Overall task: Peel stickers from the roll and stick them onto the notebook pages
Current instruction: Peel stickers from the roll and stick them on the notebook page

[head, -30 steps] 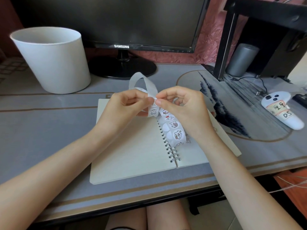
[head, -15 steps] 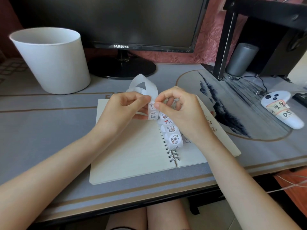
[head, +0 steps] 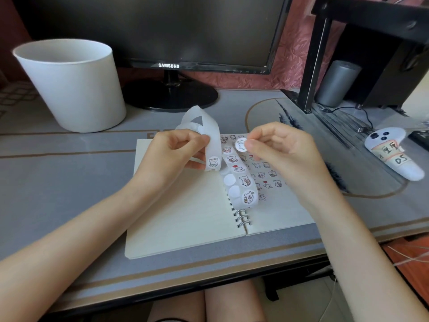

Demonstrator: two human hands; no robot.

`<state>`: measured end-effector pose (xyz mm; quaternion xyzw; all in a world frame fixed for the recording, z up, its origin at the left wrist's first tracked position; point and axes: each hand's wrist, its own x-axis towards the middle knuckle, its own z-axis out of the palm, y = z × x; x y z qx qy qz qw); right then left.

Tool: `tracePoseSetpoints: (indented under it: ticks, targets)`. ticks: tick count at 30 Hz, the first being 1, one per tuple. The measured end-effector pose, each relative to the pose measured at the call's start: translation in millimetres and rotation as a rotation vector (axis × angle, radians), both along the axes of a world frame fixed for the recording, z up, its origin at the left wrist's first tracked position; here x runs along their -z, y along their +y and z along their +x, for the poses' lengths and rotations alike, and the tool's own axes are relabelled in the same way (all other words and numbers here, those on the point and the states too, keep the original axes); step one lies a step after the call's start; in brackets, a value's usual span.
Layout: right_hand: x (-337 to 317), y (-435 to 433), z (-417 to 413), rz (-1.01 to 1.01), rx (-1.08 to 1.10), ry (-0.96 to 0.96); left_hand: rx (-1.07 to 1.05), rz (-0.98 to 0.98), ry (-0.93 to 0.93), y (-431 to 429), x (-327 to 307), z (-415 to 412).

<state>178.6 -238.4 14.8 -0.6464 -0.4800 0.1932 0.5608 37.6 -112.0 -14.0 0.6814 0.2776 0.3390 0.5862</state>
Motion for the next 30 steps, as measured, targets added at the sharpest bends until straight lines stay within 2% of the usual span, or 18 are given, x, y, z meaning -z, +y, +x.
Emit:
tracePoseSetpoints:
  ticks: [5, 10, 30]
  targets:
    - [4, -32, 24, -0.269, 0.068, 0.084, 0.003, 0.005, -0.001, -1, 1, 1]
    - [16, -46, 30, -0.39, 0.122, 0.073, -0.002, 0.001, 0.008, 0, 2, 1]
    - [24, -46, 28, -0.395, 0.135, 0.058, 0.004, 0.007, 0.015, 2, 2, 0]
